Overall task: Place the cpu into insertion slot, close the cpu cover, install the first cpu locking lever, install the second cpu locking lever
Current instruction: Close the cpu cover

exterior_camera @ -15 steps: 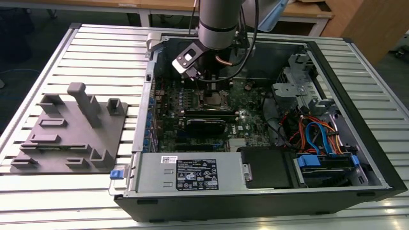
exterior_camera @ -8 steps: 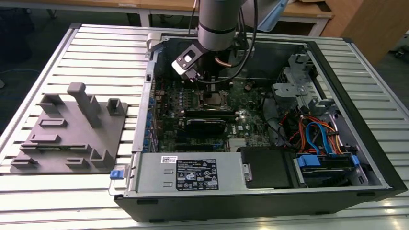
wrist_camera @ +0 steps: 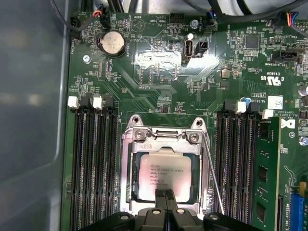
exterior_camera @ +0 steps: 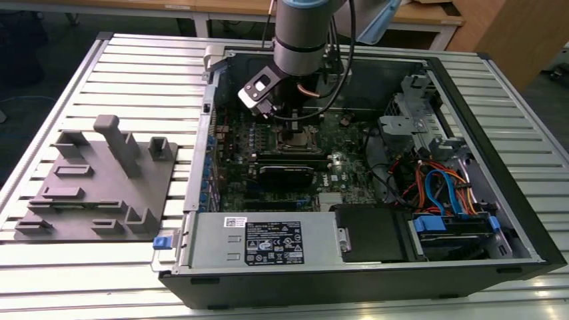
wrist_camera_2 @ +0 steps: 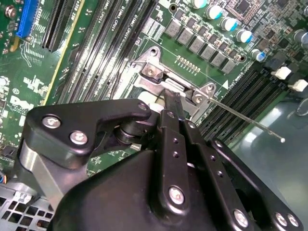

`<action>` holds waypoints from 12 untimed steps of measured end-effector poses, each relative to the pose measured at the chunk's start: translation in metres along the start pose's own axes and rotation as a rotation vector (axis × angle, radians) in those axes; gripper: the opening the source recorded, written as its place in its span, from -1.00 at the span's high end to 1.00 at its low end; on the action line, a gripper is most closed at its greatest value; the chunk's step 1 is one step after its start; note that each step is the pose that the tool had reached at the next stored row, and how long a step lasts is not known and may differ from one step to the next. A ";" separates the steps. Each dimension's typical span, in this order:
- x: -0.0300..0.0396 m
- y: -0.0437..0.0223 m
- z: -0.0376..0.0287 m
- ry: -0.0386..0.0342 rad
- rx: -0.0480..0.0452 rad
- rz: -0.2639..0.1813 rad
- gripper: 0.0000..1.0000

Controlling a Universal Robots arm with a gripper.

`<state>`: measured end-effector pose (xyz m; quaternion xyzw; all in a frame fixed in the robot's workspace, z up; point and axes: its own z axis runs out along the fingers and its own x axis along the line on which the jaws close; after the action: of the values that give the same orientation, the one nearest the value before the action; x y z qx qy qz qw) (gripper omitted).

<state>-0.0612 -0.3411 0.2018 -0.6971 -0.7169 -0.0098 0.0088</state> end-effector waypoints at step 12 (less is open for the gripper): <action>0.0000 0.0077 -0.0076 0.0002 -0.0001 0.000 0.80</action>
<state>-0.0535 -0.3410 0.2093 -0.6971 -0.7168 -0.0099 0.0088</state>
